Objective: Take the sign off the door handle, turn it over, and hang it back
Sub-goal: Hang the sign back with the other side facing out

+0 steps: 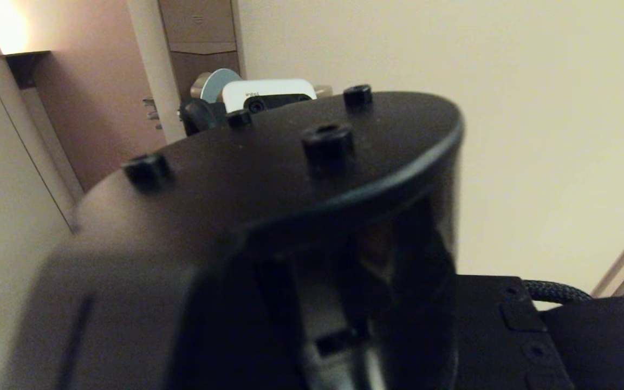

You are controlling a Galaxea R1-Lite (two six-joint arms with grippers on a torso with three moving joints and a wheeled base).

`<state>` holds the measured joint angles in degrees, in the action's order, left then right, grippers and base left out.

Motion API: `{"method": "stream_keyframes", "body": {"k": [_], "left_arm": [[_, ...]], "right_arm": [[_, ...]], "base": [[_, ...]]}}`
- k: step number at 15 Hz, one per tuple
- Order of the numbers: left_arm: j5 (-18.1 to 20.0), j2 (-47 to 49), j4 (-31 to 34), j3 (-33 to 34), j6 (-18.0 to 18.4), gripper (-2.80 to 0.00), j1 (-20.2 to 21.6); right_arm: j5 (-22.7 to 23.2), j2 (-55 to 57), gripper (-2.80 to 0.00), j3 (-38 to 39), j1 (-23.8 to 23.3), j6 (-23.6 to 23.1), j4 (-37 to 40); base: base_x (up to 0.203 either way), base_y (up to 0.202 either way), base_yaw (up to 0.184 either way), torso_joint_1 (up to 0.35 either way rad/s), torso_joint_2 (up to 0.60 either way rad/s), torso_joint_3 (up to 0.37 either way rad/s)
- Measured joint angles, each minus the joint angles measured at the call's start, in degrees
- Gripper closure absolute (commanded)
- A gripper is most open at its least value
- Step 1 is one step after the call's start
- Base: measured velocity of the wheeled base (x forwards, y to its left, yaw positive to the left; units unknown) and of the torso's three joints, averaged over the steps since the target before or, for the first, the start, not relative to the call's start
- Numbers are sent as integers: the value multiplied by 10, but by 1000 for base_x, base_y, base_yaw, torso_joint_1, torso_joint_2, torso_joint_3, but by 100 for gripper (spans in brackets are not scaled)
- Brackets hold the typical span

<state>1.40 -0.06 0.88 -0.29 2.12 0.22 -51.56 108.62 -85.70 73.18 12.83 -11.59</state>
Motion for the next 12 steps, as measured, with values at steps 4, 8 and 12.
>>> {"method": "stream_keyframes", "body": {"k": [4, 8, 12], "left_arm": [[0, 0, 0, 0, 0, 0, 0], [0, 0, 0, 0, 0, 0, 0], [0, 0, 0, 0, 0, 0, 0]], "right_arm": [[0, 13, 0, -10, -16, 0, -1], [0, 32, 0, -37, -33, -1, -1], [0, 60, 0, -71, -39, -4, -1]], "base": [[0, 0, 0, 0, 0, 0], [0, 0, 0, 0, 0, 0], [0, 0, 0, 0, 0, 0]]}}
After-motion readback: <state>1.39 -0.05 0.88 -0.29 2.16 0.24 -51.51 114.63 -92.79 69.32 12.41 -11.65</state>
